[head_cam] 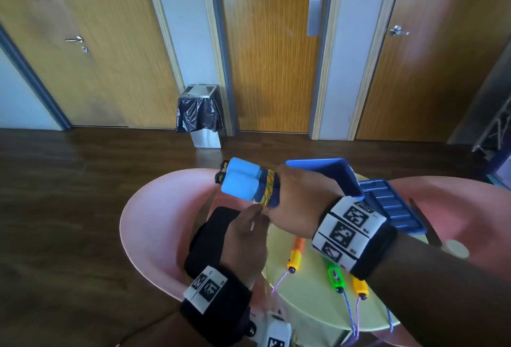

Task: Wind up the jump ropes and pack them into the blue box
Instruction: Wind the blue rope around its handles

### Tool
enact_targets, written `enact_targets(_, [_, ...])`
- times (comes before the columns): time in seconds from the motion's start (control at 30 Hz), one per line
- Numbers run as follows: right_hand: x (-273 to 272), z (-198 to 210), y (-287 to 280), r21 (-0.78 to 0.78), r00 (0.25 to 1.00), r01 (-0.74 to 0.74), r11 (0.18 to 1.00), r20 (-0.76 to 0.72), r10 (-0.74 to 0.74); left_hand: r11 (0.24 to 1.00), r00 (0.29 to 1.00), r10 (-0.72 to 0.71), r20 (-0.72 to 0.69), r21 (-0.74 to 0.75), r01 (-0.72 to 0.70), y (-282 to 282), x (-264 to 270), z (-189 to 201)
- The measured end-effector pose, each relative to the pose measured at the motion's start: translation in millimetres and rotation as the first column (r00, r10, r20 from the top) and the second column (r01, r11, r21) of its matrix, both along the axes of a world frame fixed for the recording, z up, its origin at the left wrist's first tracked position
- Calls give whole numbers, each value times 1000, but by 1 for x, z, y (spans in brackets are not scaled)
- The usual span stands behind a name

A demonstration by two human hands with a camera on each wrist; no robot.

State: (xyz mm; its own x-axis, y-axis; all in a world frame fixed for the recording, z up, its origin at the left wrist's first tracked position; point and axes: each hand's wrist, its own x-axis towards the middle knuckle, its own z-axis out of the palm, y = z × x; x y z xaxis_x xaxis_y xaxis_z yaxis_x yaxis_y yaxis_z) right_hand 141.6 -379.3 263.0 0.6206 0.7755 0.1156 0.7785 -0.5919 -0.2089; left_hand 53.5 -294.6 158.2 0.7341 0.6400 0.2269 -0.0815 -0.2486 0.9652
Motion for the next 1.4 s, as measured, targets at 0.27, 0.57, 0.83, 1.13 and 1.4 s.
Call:
enact_targets(0.27, [26, -24, 26, -251, 992, 75, 965, 114, -47, 986, 932, -154, -327, 15, 168, 5, -15, 2])
enact_targets(0.57, [5, -45, 32, -526, 966, -117, 842, 138, 221, 445, 780, 62, -623, 717, 537, 49, -11, 28])
enact_targets(0.83, [-1, -20, 24, -754, 860, -312, 578, 35, 509, 408, 801, -201, -563, 696, 592, 72, -15, 40])
enact_targets(1.13, [9, -7, 3, -592, 872, -372, 715, 40, 488, 717, 837, -361, -411, 452, 531, 64, -20, 32])
enact_targets(1.4, [9, -9, -11, -635, 908, -246, 732, 112, 403, 701, 831, -383, -403, 459, 546, 59, -27, 36])
